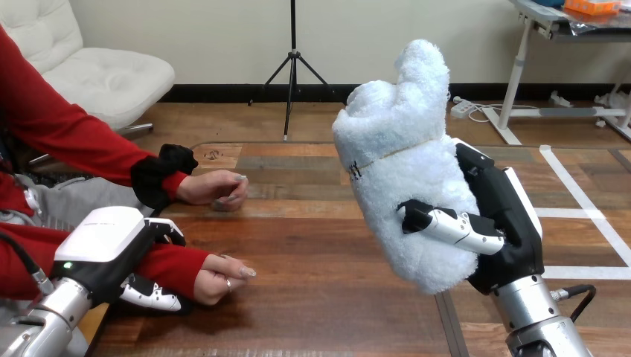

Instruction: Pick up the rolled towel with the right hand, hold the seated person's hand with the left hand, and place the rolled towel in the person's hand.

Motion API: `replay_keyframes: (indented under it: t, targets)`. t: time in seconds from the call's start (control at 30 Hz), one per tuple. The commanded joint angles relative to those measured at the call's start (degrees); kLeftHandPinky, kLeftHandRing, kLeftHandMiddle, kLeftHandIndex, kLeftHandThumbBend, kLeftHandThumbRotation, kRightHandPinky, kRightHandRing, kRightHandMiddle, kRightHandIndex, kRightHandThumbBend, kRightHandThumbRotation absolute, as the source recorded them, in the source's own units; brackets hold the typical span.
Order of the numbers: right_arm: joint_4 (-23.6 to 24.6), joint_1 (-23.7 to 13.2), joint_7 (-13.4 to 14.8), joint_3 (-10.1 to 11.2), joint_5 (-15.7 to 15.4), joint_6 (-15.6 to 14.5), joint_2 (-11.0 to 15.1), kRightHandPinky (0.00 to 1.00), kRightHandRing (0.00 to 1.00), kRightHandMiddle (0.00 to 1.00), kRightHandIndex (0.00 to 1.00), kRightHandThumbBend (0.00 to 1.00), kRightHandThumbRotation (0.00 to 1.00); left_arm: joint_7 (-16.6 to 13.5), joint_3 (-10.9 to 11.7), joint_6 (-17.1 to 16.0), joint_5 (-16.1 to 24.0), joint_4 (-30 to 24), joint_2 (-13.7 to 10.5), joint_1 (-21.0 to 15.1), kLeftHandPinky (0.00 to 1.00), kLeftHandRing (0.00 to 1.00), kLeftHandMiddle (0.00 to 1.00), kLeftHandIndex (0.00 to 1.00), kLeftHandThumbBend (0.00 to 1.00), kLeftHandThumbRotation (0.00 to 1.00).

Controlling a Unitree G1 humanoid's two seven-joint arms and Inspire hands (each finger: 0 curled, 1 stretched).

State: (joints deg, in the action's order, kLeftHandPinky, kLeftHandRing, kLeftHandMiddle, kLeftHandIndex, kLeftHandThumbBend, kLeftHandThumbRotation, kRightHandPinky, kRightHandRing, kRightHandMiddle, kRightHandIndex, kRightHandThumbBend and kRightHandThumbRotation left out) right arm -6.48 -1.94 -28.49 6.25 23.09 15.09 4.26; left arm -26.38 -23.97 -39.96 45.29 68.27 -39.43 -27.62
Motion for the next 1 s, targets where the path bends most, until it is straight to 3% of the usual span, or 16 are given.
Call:
replay_keyframes:
  t: [0.0,0.73,0.97]
  targets:
    - [4.52,-2.69,-0.04,-0.07,1.66,0.33,-0.59,0.00,0.00,0.04,0.04,0.41,0.00,0.33,-1.43,0.98,0.35,0.02,0.40,-1.90,0.57,0.56,0.58,0.60,0.95,0.28]
    - [4.84,-2.91,-0.38,-0.27,2.98,-0.58,-0.58,0.00,0.00,0.04,0.04,0.40,0.00,0.23,-1.64,0.93,0.51,-0.74,0.23,-1.76,0.54,0.52,0.54,0.56,0.90,0.23]
    - [4.46,-3.18,-0.79,-0.21,3.28,-0.56,-0.35,0.00,0.00,0.04,0.04,0.40,0.00,-0.33,-1.86,1.09,0.80,-1.08,0.18,-1.68,0.46,0.46,0.49,0.51,0.86,0.17]
